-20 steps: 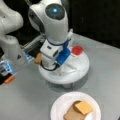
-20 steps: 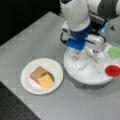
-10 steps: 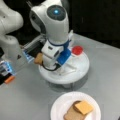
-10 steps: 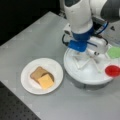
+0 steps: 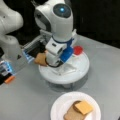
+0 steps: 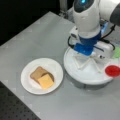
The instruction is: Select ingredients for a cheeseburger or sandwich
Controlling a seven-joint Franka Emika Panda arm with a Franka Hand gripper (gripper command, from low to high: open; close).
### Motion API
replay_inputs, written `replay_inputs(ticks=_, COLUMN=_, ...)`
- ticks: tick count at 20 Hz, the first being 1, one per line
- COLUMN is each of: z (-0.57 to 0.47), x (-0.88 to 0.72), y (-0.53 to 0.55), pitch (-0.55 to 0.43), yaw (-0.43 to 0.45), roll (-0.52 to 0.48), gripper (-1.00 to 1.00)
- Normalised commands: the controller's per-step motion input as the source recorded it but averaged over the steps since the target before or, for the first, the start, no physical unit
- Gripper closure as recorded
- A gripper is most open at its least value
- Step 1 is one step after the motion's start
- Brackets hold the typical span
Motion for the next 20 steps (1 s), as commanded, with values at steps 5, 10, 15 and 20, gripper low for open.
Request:
replay_inputs(ticks=5, z=-0.11, x=-0.18, y=0.03, pitch=-0.191, yaw=-0.026, roll=-0.083, gripper=-1.0)
replay_inputs(ticks=10, z=-0.13, x=-0.17, y=0.06, pitch=-0.192, yaw=-0.018, roll=-0.071, gripper=-1.0)
replay_inputs(ticks=15, z=-0.13, x=-0.15, y=0.13, pitch=-0.187, yaw=-0.015, roll=-0.058, gripper=-1.0)
replay_inputs(ticks=20, z=-0.14, x=-0.14, y=0.13, pitch=-0.181, yaw=-0.023, roll=-0.032, gripper=-1.0)
